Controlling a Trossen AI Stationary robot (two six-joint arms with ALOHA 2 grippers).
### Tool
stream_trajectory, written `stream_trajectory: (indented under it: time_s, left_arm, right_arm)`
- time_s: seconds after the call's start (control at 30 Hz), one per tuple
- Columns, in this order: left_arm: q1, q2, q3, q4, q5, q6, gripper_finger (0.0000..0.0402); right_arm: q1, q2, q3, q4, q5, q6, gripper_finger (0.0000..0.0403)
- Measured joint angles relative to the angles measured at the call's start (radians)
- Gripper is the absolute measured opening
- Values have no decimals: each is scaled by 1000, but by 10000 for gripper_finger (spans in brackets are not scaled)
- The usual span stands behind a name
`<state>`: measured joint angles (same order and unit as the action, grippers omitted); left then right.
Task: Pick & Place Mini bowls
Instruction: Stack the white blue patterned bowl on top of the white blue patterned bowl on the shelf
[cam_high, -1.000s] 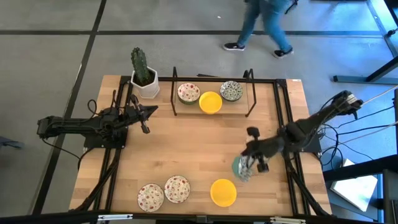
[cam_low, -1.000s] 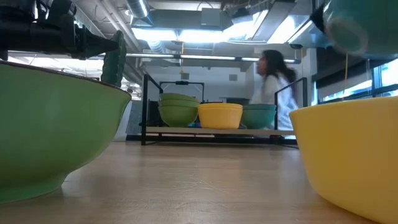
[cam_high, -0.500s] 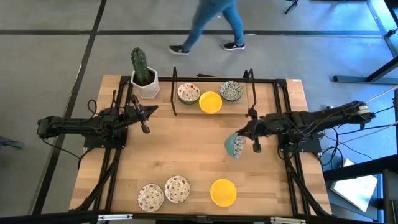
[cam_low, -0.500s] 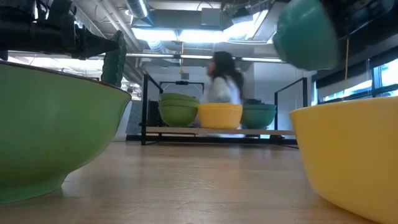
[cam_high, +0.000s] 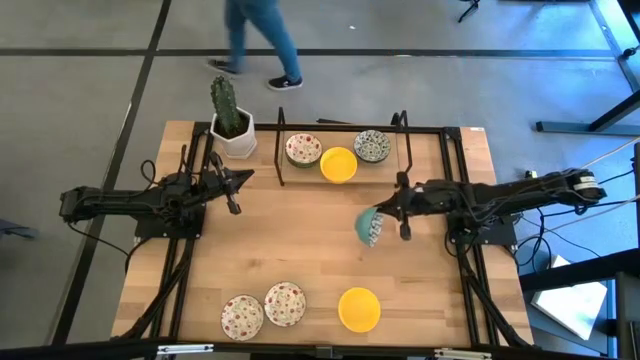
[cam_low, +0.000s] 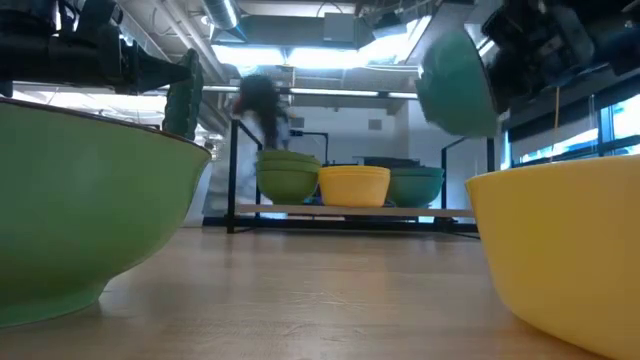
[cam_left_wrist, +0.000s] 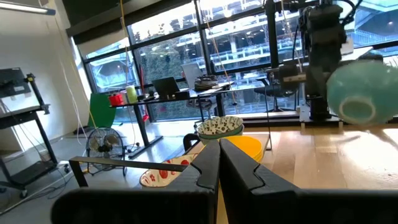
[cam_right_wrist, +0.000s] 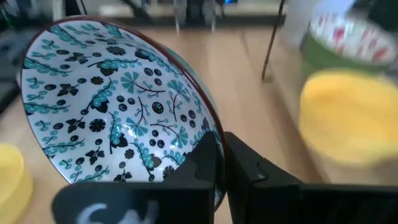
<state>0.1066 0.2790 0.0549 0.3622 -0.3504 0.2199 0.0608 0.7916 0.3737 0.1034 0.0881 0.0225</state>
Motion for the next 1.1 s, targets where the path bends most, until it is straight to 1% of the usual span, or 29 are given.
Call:
stream_trajectory:
  time_s: [0.13, 0.4, 1.1]
  left_arm:
    - [0, 0, 0, 0, 1, -2, 4]
    - [0, 0, 0, 0, 1, -14, 4]
    - [0, 0, 0, 0, 1, -8, 4]
  right_arm:
    - [0, 21, 0, -57, 6, 14, 15]
    - [0, 27, 0, -55, 32, 26, 15]
    - [0, 27, 0, -69, 36, 30, 16]
